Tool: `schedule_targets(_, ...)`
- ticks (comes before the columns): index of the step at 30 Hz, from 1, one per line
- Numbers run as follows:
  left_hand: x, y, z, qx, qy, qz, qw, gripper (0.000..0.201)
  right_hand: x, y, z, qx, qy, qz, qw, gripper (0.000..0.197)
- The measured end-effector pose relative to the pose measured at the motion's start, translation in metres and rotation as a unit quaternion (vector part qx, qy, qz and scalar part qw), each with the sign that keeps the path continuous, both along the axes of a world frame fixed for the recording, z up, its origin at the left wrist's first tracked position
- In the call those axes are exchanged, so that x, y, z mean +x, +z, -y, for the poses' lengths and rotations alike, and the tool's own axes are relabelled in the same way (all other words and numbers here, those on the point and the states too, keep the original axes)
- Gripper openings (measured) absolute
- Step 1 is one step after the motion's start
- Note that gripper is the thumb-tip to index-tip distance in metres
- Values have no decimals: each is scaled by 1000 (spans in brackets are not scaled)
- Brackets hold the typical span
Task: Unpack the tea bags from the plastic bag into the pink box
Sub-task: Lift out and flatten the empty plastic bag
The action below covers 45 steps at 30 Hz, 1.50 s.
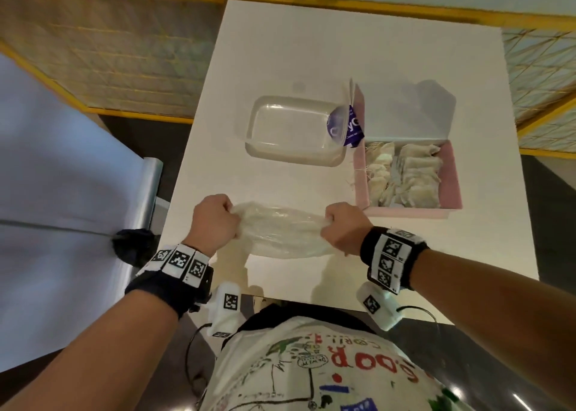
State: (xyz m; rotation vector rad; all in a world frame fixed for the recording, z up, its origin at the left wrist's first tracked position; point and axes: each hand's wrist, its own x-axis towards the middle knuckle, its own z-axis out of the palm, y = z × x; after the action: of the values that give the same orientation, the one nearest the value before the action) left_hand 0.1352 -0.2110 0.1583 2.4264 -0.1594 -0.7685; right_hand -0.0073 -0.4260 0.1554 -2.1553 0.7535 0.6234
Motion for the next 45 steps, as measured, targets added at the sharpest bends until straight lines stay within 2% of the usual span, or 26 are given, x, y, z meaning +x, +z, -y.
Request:
schedule_targets(3,3,4,-4,43,-67,85,993,30,18,19,-14,-109,16,1,994,8)
schedule_targets(5,9,14,-2,19,-75,102,992,28,28,30,-19,-149,5,-6,989,11)
schedule_targets(7,14,29,0,-56,-43,57,996,20,36,37,-21,-200,25,-22,979,7)
schedule_targets(10,14,56,-1,-204,-53,-108,972,40,44,46,-25,-242,36,-34,969,9)
schedule_targets(11,11,64,0,-242,-80,-143,956,44,47,50,-30,-228,14,-22,973,12)
schedule_targets(12,7,70,0,-277,-106,-170,940,48,51,55,-38,-173,-36,12,984,18)
schedule_targets(13,3,74,2,-310,-120,-192,923,50,56,59,-47,-69,-110,65,989,22)
schedule_targets(15,-5,83,7,-350,-129,-214,903,53,65,76,-69,176,-208,160,949,17)
schedule_targets(17,-7,89,9,-373,-114,-204,898,59,65,92,-77,331,-190,179,907,23)
schedule_targets(18,-6,91,7,-380,-94,-203,897,59,61,102,-76,370,-152,174,900,29)
schedule_targets(20,0,95,1,-380,-59,-212,899,53,51,116,-66,372,-32,155,915,48)
schedule_targets(22,4,99,-4,-369,-57,-209,904,42,41,125,-57,298,83,131,942,62)
schedule_targets(23,4,100,-4,-370,-59,-202,905,35,37,129,-55,269,105,133,948,65)
schedule_targets(24,4,101,-4,-376,-52,-193,905,29,35,133,-52,258,83,154,950,65)
schedule_targets(25,3,103,-3,-388,-36,-187,902,25,33,136,-47,252,24,197,947,60)
schedule_targets(27,5,108,-2,-419,10,-196,886,25,32,138,-32,213,-143,317,913,38)
schedule_targets(28,6,110,-3,-440,28,-211,872,27,32,136,-25,178,-188,345,902,35)
schedule_targets(30,6,114,-2,-470,33,-234,850,32,33,135,-27,171,-172,304,921,56)
schedule_targets(31,4,115,0,-470,20,-234,851,33,35,133,-34,206,-137,263,932,57)
schedule_targets(32,1,117,2,-461,3,-228,858,33,37,130,-40,247,-109,239,933,50)
schedule_targets(33,0,118,3,-446,-15,-218,868,32,38,127,-44,278,-101,236,926,36)
schedule_targets(35,1,122,1,-419,-36,-191,887,32,40,128,-39,273,-147,259,915,9)
schedule_targets(37,7,123,-7,-407,-25,-161,899,32,36,123,-22,246,-213,263,908,17)
schedule_targets(40,12,120,-9,-389,11,-94,916,32,35,120,-15,276,-282,266,880,23)
schedule_targets(43,9,115,4,-401,61,-11,914,43,43,137,-40,398,-252,285,835,13)
schedule_targets(45,10,118,13,-412,94,35,905,56,50,151,-60,436,-188,297,829,5)
